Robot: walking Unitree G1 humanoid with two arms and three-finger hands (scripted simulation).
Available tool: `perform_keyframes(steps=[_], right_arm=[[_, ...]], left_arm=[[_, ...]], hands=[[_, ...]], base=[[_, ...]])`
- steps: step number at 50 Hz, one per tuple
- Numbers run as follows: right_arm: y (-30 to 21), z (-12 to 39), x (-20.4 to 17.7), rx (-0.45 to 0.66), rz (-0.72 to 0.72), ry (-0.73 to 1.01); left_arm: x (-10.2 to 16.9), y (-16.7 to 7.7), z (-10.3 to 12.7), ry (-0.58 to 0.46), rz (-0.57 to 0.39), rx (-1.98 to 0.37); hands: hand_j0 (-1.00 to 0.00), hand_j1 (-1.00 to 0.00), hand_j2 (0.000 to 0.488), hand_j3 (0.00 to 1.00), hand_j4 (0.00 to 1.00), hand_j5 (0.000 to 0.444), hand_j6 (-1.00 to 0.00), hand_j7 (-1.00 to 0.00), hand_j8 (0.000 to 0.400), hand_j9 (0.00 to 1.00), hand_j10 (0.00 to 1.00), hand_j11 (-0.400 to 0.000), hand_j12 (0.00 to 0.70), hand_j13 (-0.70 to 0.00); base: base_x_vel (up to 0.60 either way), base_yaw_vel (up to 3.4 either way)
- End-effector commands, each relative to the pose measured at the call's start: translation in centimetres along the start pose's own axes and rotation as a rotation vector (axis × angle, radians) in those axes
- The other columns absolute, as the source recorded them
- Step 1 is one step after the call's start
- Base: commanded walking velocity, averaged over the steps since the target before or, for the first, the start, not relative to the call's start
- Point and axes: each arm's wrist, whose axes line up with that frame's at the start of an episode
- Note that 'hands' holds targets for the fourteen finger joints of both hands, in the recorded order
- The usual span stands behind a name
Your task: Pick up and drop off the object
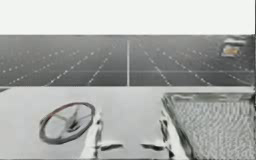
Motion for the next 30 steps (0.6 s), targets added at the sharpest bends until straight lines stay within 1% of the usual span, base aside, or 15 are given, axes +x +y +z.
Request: perform_keyframes(steps=[1, 4, 6, 7, 8, 10, 11, 15, 19, 20, 23, 26, 27, 29, 30], right_arm=[[0.8, -4.2, 4.3, -0.161, -0.222, -0.238], [1.6, -4.2, 2.4, -0.144, -0.217, -0.235], [1.4, -4.2, 1.4, -0.143, -0.223, -0.245], [1.5, -4.0, 1.1, -0.146, -0.213, -0.238], [1.6, -4.8, 0.9, -0.146, -0.221, -0.237], [1.9, -4.1, 1.9, -0.142, -0.211, -0.233], [2.0, -4.2, 1.5, -0.150, -0.223, -0.237], [2.6, -4.1, 1.7, -0.131, -0.235, -0.231], [2.8, -3.7, 2.2, -0.107, -0.235, -0.234], [2.7, -3.8, 2.3, -0.117, -0.234, -0.229], [2.5, -4.1, 2.1, -0.108, -0.230, -0.233], [3.0, -4.1, 1.9, -0.098, -0.224, -0.234], [2.4, -4.4, 1.7, -0.118, -0.219, -0.234], [3.0, -4.1, 1.5, -0.104, -0.207, -0.248], [1.7, -4.1, 1.1, -0.102, -0.206, -0.236]], left_arm=[[6.0, -3.2, -0.8, -0.143, 0.211, -0.062], [5.8, -2.0, 1.3, -0.079, 0.209, -0.060], [6.5, 0.5, 2.8, -0.063, 0.250, 0.031], [6.5, 0.3, 3.5, -0.037, 0.255, 0.234], [5.9, 1.3, 4.4, -0.079, 0.232, 0.340], [6.1, 2.2, 6.7, -0.053, 0.260, 0.562], [5.7, 2.7, 7.5, -0.092, 0.272, 0.691], [6.5, 2.2, 8.8, -0.083, 0.207, 1.098], [7.1, 5.0, 6.7, 0.074, 0.098, 1.292], [8.5, 5.2, 6.2, 0.102, 0.075, 1.296], [8.1, 6.0, 2.7, 0.215, 0.005, 1.305], [8.7, 6.3, 0.9, 0.229, 0.008, 1.292], [9.2, 7.6, 0.0, 0.242, 0.027, 1.285], [10.4, 6.6, 0.4, 0.314, 0.005, 1.263], [10.1, 6.8, -1.2, 0.247, 0.044, 1.272]], hands=[[0.00, 0.00, 0.000, 0.00, 0.00, 0.000, 0.00, 0.00, 0.000, 0.00, 0.00, 0.000, 0.000, 0.000], [0.00, 0.00, 0.000, 0.00, 0.00, 0.000, 0.00, 0.00, 0.000, 0.00, 0.00, 0.000, 0.000, 0.000], [0.00, 0.00, 0.000, 0.00, 0.00, 0.000, 0.00, 0.00, 0.000, 0.00, 0.00, 0.000, 0.000, 0.000], [0.00, 0.00, 0.000, 0.00, 0.00, 0.000, 0.00, 0.00, 0.000, 0.00, 0.00, 0.000, 0.000, 0.000], [0.00, 0.00, 0.000, 0.00, 0.00, 0.000, 0.00, 0.00, 0.000, 0.00, 0.00, 0.000, 0.000, 0.000], [0.00, 0.00, 0.000, 0.00, 0.00, 0.000, 0.00, 0.00, 0.000, 0.00, 0.00, 0.000, 0.000, 0.000], [0.00, 0.00, 0.000, 0.00, 0.00, 0.000, 0.00, 0.00, 0.000, 0.00, 0.00, 0.000, 0.000, 0.000], [0.00, 0.00, 0.000, 0.00, 0.00, 0.000, 0.00, 0.00, 0.000, 0.00, 0.00, 0.000, 0.000, 0.000], [0.00, 0.00, 0.000, 0.00, 0.00, 0.000, 0.00, 0.00, 0.000, 0.00, 0.00, 0.000, 0.000, 0.000], [0.00, 0.00, 0.000, 0.00, 0.00, 0.000, 0.00, 0.00, 0.000, 0.00, 0.00, 0.000, 0.000, 0.000], [0.00, 0.00, 0.000, 0.00, 0.00, 0.000, 0.00, 0.00, 0.000, 0.00, 0.00, 0.000, 0.000, 0.000], [0.00, 0.00, 0.000, 0.00, 0.00, 0.000, 0.00, 0.00, 0.000, 0.00, 0.00, 0.000, 0.000, 0.000], [0.00, 0.00, 0.000, 0.00, 0.00, 0.000, 0.00, 0.00, 0.000, 0.00, 0.00, 0.000, 0.000, 0.000], [0.00, -0.26, 0.128, 0.00, 0.00, 0.000, 0.00, -0.26, 0.103, 0.00, 0.00, 0.000, 0.180, 0.000], [0.00, -0.28, 0.142, 0.00, 0.00, 0.000, 0.00, -0.28, 0.113, 0.00, 0.00, 0.000, 0.198, 0.000]], base=[[0.00, 0.00], [0.00, 0.00], [0.00, 0.00], [0.00, 0.00], [0.00, 0.00], [0.00, 0.00], [0.00, 0.00], [0.00, 0.00], [0.00, 0.00], [0.00, 0.00], [0.00, 0.00], [0.00, 0.00], [0.00, 0.00], [0.00, 0.00], [0.00, 0.00]])
